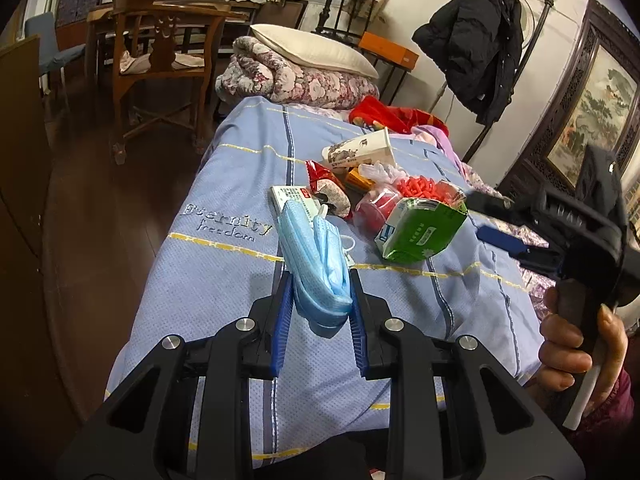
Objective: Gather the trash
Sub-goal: 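Grasp the red frilly plastic item with the right tool while the left tool holds the mask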
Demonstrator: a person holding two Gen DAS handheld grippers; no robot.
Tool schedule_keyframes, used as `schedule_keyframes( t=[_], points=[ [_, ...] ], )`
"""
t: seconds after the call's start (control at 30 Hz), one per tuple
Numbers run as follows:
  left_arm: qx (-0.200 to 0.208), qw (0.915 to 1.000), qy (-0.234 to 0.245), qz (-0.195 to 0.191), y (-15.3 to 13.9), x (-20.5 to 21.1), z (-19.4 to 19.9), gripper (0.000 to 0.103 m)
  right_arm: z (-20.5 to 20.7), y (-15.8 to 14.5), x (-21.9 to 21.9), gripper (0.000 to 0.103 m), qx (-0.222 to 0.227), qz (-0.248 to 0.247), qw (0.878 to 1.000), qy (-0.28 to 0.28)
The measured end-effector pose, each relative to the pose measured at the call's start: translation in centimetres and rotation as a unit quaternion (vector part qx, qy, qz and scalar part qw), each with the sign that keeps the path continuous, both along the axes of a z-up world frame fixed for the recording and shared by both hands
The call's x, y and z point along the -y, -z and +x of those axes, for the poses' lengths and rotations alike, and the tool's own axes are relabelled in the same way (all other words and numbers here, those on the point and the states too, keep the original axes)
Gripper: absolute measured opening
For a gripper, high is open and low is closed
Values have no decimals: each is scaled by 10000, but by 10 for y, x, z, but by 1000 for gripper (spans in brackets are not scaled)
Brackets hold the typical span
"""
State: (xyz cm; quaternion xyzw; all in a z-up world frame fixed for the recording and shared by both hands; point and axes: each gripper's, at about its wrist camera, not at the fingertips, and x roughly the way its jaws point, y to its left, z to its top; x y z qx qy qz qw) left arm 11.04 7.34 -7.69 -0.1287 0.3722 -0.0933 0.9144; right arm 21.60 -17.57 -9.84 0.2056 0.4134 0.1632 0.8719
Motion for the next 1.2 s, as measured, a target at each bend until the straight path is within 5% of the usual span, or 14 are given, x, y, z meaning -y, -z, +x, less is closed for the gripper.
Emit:
schedule_keyframes(
  t=[0.17,0.23,0.5,0.63,0.73,0.8,0.97,1.2],
  points=[
    [-39,10000,9,-75,3,-3,1,28,-31,18,60,68,-158,-561,9956,736],
    [-89,9999,23,-137,5,-3,1,28,-35,20,77,68,-230,-364,9951,890],
    [-94,9999,-35,-80,1,0,-3,28,-5,4,16,67,-43,247,9997,38],
    [-58,10000,-32,40,-2,0,-5,28,0,13,27,64,-146,11,9991,390],
    [-4,10000,8,17,-3,-1,-6,28,-18,10,52,61,6,-804,9930,866],
    [13,10000,52,-51,-3,0,-6,28,-31,14,74,61,-111,-691,9929,958],
    [-11,9998,187,-107,-4,10,-6,28,-41,15,77,61,-91,-285,9976,629],
    [5,9999,159,15,-5,10,-10,28,-43,2,26,58,317,-680,9970,-184]
  ],
)
